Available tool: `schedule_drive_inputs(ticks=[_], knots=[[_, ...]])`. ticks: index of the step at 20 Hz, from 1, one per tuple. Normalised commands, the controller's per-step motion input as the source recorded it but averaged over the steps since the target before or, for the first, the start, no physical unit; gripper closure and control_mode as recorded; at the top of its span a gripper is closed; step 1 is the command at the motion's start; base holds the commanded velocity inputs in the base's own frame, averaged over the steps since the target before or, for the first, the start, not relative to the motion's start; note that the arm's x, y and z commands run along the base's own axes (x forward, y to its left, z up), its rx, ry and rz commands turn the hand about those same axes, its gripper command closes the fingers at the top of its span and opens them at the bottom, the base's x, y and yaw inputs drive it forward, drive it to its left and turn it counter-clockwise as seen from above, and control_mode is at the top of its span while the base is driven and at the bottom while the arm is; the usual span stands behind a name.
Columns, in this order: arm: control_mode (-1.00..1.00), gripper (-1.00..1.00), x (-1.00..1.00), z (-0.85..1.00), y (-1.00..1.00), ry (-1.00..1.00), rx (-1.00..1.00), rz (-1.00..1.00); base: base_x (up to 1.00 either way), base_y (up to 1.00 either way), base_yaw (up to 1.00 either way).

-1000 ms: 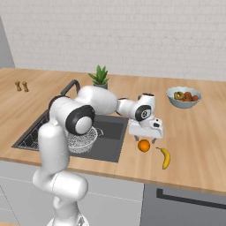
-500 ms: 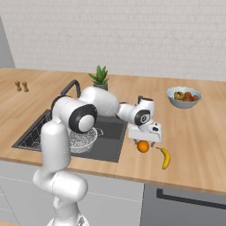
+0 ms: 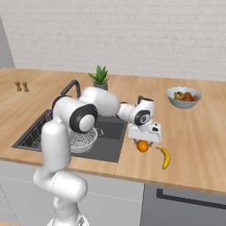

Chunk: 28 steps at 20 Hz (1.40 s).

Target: Put the colander in the sink, put the orange, apple, banana in the colander, and turn on the sink faucet and pour water over the colander.

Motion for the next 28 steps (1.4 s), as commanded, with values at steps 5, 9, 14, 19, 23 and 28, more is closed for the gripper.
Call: schedule_drive_inputs(ticks=[5, 9, 14, 19, 23, 28], knots=[[-1.00, 1.00, -0.22, 0.38, 0.14, -0.21, 0.00, 0.00, 0.00, 0.00, 0.00], [-1.00, 1.00, -0.07, 0.41, 0.48, -0.25, 0.00, 0.00, 0.00, 0.00, 0.00], [-1.00, 1.00, 0.03, 0.19, 0.73, -0.18, 0.00, 0.00, 0.00, 0.00, 0.00], [-1.00, 1.00, 0.10, 0.01, 0.98, -0.01, 0.00, 0.03, 0.00, 0.00, 0.00], [-1.00, 1.00, 0.25, 0.18, 0.98, 0.00, 0.00, 0.06, 0.00, 0.00, 0.00], [-1.00, 1.00, 0.32, 0.04, 0.95, 0.02, 0.00, 0.09, 0.00, 0.00, 0.00]])
